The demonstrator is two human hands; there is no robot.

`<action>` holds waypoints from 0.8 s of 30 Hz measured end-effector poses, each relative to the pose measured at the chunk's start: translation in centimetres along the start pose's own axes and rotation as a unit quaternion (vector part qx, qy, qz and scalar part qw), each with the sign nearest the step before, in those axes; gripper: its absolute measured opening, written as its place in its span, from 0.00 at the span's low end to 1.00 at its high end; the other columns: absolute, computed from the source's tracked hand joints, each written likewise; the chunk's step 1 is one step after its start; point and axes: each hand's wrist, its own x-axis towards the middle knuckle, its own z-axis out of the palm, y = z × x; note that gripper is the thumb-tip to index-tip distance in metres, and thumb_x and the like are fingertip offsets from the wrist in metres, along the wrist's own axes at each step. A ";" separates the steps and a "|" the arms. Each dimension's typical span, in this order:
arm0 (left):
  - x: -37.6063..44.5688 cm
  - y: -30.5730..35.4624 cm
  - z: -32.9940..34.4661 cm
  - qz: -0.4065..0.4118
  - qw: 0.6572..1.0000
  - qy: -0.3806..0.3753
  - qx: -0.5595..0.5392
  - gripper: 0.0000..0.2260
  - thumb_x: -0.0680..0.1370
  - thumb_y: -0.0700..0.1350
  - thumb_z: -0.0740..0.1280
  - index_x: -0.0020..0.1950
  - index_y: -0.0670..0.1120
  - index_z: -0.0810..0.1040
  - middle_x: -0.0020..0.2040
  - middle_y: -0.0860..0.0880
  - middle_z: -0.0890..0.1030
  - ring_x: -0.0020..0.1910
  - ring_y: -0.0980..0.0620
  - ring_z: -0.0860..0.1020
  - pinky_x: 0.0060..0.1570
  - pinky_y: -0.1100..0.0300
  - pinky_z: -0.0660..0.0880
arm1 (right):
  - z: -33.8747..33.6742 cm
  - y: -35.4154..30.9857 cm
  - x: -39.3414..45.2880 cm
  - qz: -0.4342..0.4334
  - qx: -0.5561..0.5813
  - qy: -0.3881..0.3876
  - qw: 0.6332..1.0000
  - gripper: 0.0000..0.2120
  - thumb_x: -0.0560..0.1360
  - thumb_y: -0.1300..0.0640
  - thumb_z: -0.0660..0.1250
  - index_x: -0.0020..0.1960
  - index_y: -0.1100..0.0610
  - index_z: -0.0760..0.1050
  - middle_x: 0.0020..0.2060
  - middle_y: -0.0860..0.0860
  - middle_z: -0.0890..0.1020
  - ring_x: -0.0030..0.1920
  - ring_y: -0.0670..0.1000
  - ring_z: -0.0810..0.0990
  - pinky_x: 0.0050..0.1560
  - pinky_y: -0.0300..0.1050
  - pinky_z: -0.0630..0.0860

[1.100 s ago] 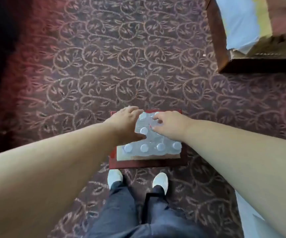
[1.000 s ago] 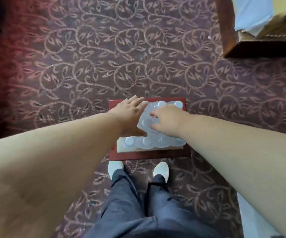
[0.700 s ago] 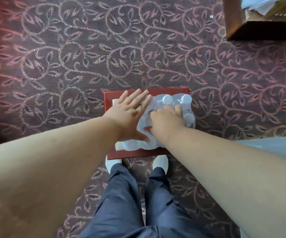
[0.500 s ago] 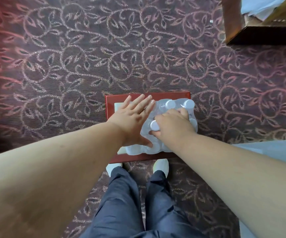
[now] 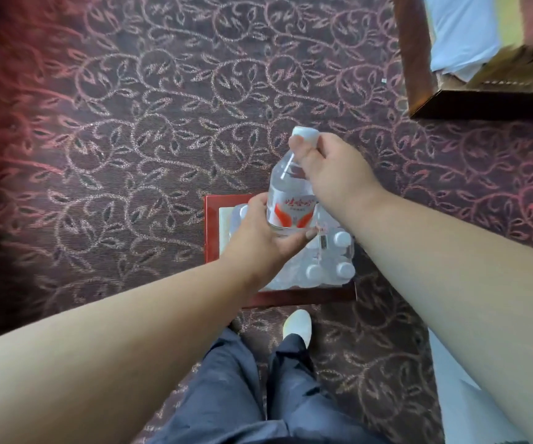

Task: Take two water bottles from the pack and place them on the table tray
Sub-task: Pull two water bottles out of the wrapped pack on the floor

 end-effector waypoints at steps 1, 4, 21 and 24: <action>-0.2 -0.1 0.0 -0.003 1.000 0.005 0.003 0.33 0.63 0.70 0.73 0.61 0.59 0.66 0.51 0.63 0.80 0.49 0.70 0.79 0.45 0.68 0.74 | 0.5 0.0 0.4 0.016 0.009 -0.013 1.000 0.18 0.80 0.35 0.59 0.50 0.49 0.76 0.40 0.42 0.79 0.40 0.40 0.75 0.36 0.40 0.66; 0.1 -1.2 -0.2 -0.052 0.998 0.001 0.024 0.28 0.68 0.65 0.74 0.61 0.52 0.72 0.50 0.56 0.83 0.47 0.62 0.81 0.41 0.66 0.73 | 2.3 0.8 0.9 0.067 -0.013 -0.075 0.995 0.23 0.81 0.36 0.57 0.56 0.54 0.78 0.45 0.48 0.81 0.46 0.51 0.80 0.43 0.45 0.70; 1.9 -2.5 1.0 -0.094 0.979 0.071 0.164 0.25 0.73 0.66 0.65 0.62 0.50 0.74 0.54 0.49 0.80 0.52 0.46 0.79 0.52 0.44 0.78 | 6.6 8.8 0.8 0.132 -0.509 -0.363 0.769 0.31 0.78 0.54 0.67 0.79 0.48 0.62 0.68 0.55 0.76 0.69 0.63 0.74 0.62 0.63 0.76; 1.9 -2.4 1.0 -0.092 0.964 0.072 0.241 0.33 0.74 0.69 0.60 0.67 0.46 0.72 0.59 0.45 0.79 0.60 0.42 0.75 0.58 0.42 0.74 | 7.3 8.5 2.1 0.127 -0.527 -0.389 0.745 0.36 0.78 0.56 0.68 0.81 0.49 0.56 0.76 0.55 0.70 0.74 0.62 0.69 0.63 0.62 0.73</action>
